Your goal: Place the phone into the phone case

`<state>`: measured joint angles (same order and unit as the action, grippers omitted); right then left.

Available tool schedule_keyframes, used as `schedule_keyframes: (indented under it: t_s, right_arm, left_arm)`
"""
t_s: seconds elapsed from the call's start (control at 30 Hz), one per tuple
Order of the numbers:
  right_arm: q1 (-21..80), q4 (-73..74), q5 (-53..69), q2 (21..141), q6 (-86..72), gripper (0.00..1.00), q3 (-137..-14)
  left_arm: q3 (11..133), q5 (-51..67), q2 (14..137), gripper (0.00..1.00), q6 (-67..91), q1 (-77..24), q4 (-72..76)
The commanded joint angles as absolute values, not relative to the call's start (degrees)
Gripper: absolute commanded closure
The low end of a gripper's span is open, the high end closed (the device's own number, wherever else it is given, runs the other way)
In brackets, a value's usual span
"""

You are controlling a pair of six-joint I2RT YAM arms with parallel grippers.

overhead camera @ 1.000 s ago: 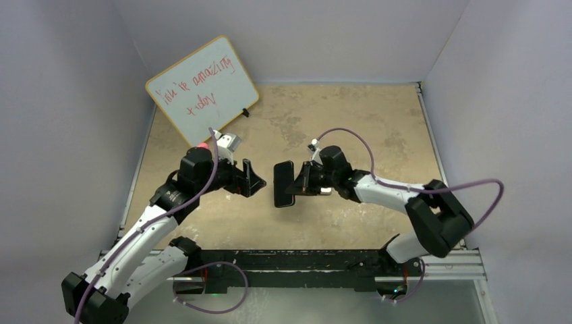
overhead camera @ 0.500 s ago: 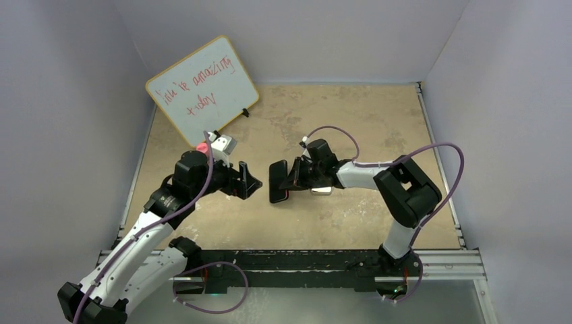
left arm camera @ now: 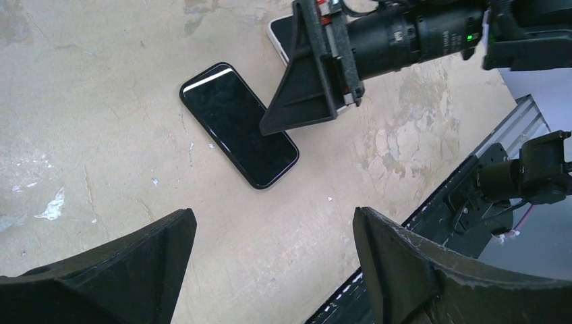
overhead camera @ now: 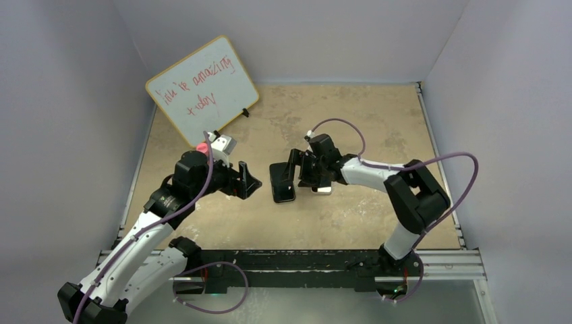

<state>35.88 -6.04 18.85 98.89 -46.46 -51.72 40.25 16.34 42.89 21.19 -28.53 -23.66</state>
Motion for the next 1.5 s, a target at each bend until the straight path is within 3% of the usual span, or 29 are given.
schedule_keyframes:
  t_s: [0.0,0.07,0.43,0.8,1.47]
  right_arm:
    - [35.54,0.49,14.77,91.83,-42.07,0.06,-53.71]
    - [35.55,3.48,13.36,88.97,-40.35,0.01,-53.57]
    - [35.6,12.46,2.43,64.47,-31.79,0.01,-50.26]
    - [35.6,13.02,2.03,45.59,-32.17,0.01,-46.49]
    - [35.6,11.69,2.81,42.43,-32.67,0.01,-45.18]
  left_arm:
    - [41.69,15.52,42.51,0.1,20.07,-28.48,-22.9]
    - [41.58,15.55,42.65,0.1,20.21,-28.48,-22.75]
    - [43.18,11.72,42.53,0.06,24.96,-28.48,-22.06]
    - [45.99,10.69,42.04,0.04,28.81,-28.47,-22.53]
    - [45.16,9.8,38.17,0.05,29.02,-28.48,-21.44]
